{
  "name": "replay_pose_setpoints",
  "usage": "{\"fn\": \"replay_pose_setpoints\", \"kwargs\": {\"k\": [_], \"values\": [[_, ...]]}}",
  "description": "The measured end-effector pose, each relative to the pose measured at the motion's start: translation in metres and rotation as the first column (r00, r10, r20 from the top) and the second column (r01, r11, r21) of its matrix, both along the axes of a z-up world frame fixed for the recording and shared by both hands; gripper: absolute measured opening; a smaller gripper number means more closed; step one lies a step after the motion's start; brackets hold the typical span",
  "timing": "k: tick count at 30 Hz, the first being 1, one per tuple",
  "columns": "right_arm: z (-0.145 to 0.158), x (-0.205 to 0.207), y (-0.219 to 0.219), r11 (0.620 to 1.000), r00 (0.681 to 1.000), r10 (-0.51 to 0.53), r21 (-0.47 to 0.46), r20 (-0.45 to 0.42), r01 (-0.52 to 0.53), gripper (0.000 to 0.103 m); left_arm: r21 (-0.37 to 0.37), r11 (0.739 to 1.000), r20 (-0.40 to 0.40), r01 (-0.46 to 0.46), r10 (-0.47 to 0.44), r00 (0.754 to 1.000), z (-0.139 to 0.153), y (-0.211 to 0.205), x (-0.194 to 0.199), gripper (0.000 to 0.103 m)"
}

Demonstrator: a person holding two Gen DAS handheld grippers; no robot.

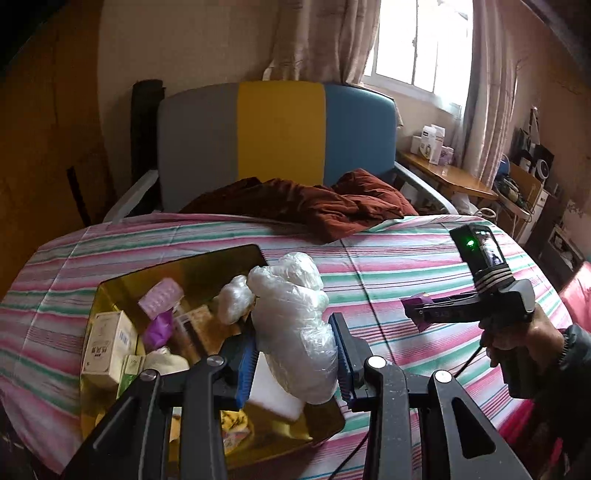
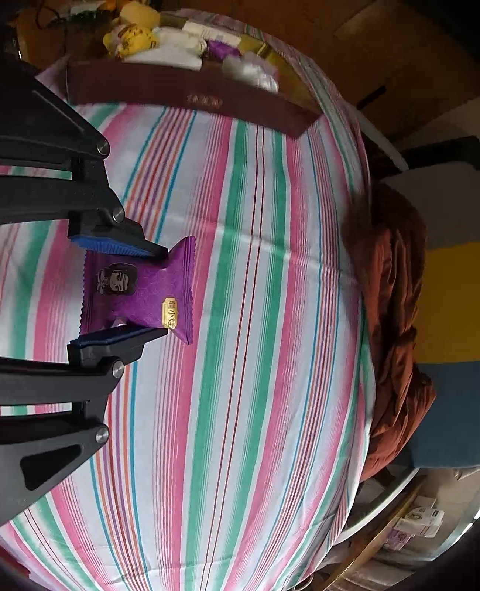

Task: Organize objects
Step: 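Carry the white ball and purple packet into the gold tray and release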

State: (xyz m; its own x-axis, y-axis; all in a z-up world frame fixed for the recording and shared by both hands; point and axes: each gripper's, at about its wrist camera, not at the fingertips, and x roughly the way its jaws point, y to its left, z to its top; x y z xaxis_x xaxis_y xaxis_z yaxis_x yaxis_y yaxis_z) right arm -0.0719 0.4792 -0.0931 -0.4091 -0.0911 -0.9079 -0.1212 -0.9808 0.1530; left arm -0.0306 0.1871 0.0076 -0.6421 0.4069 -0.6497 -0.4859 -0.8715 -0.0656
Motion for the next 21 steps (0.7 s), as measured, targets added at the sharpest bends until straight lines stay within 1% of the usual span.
{"fn": "replay_pose_setpoints", "kwargs": {"k": [11,21], "values": [[0.028,0.013,-0.059,0.994,0.993,0.069,-0.075,-0.092,-0.076,0.033,0.007,0.999,0.007,-0.05,0.05,0.999,-0.007,-0.031,-0.001,0.037],[0.049,0.023,-0.105,0.981,0.979,0.113,-0.137,-0.167,-0.137,0.033,0.014,0.997,0.019,-0.075,0.075,0.997,-0.011,-0.048,0.001,0.037]]}}
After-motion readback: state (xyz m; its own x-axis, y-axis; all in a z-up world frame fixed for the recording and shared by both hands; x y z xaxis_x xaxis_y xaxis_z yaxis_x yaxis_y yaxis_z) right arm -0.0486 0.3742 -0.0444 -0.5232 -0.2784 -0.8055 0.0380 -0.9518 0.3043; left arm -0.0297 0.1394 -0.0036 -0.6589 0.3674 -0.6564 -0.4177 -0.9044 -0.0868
